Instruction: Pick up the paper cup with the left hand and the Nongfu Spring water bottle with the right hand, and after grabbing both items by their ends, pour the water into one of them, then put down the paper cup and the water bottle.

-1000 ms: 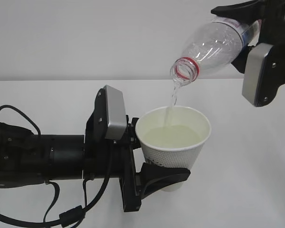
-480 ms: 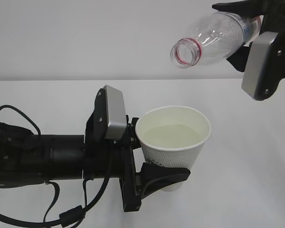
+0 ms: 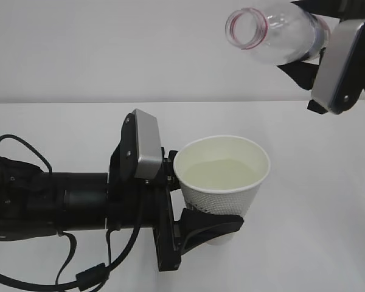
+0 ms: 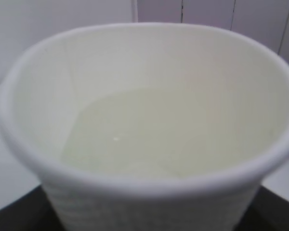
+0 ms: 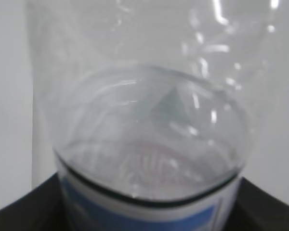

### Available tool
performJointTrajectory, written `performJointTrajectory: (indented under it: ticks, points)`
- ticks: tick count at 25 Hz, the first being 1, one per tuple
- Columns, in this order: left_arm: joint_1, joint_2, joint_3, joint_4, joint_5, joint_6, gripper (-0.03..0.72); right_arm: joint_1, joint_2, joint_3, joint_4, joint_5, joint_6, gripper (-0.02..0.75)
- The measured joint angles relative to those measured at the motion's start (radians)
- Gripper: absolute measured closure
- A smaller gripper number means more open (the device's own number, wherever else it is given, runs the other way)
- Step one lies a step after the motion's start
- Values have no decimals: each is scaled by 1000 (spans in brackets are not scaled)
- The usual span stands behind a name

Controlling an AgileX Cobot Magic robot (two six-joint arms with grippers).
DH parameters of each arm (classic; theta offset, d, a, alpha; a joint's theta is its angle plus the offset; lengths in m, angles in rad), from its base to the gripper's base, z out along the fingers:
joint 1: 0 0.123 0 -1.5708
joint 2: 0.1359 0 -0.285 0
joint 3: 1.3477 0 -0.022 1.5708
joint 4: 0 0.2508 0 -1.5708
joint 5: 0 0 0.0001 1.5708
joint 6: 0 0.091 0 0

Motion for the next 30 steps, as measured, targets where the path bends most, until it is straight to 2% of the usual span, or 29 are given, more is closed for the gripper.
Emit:
performJointTrajectory:
  ticks: [22,30]
  points:
    - [0,0,0,0,0,0,156,0,0,0,2,-1,428,259]
    - [0,0,0,0,0,0,156,0,0,12,117,1,466,259]
